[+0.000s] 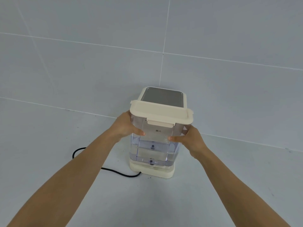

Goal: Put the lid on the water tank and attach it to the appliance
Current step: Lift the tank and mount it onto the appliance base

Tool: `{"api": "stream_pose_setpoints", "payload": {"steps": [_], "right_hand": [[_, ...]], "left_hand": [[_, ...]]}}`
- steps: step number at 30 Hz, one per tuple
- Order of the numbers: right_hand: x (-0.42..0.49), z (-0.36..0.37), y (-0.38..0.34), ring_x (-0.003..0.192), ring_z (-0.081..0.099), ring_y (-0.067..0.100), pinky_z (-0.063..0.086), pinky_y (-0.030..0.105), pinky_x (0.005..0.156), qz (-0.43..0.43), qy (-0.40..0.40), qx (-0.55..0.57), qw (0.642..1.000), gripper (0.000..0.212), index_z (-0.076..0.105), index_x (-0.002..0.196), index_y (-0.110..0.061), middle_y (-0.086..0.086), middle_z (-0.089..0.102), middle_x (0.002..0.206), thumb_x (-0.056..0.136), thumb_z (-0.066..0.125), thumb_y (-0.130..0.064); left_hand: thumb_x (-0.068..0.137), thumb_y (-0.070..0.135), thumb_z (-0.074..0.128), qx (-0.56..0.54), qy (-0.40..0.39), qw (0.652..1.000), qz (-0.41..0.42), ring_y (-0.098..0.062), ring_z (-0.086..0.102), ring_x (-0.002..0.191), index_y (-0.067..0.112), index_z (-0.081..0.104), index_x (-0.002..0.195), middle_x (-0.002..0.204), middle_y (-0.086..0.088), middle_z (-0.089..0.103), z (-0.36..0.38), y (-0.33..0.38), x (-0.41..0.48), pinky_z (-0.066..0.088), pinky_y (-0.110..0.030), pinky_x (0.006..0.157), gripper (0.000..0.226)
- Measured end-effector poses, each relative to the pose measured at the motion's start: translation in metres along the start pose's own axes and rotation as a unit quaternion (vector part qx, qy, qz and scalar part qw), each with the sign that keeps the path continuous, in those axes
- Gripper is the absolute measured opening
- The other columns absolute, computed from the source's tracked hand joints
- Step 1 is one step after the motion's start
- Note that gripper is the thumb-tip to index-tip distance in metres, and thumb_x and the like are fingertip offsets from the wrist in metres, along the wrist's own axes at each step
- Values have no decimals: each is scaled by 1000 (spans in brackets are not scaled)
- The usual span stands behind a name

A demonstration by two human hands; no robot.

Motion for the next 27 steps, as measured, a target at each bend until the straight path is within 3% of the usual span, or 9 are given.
{"api": "stream_pose_setpoints", "payload": {"steps": [4,6,12,19,27], "right_hand": [[3,1,2,95,56,17,41,13,62,-4,10,1,1000,59,52,113,-15,1,61,106,62,78,2],[4,2,4,95,56,15,42,15,69,-11,16,4,1000,61,52,114,-14,0,62,107,61,79,1],[10,4,11,106,59,20,45,28,86,-17,43,-2,999,71,51,121,-11,4,64,117,58,81,-2],[12,6,16,109,59,19,44,28,86,-7,47,-9,999,73,51,122,-11,3,64,119,56,82,-4],[9,7,18,101,57,16,43,27,85,-4,48,-17,999,69,51,120,-12,-2,62,110,58,81,-3]], "left_hand": [[60,-13,76,-12,-2,1000,-9,-6,40,111,13,50,127,113,8,51,-1,-4,9,39,-27,94,77],[58,-12,77,-11,1,1000,-10,-9,42,117,12,52,126,116,6,53,-3,-5,14,39,-31,99,77],[57,-13,77,-8,0,1000,-6,-13,50,106,9,55,120,106,1,58,-6,-8,19,39,-26,87,70],[57,-12,78,-8,-5,1000,-15,-15,49,101,16,55,107,93,5,58,-6,-17,24,39,-26,84,61],[56,-12,79,-30,-11,999,-15,-15,51,109,10,57,118,111,-2,60,-1,-30,25,40,-27,87,70]]}}
Point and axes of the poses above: each hand's wrist, its own x-axis towards the middle knuckle, its own z-axis out of the palm, y = z × x, the point moved 4 cm from there along x, towards the middle knuckle
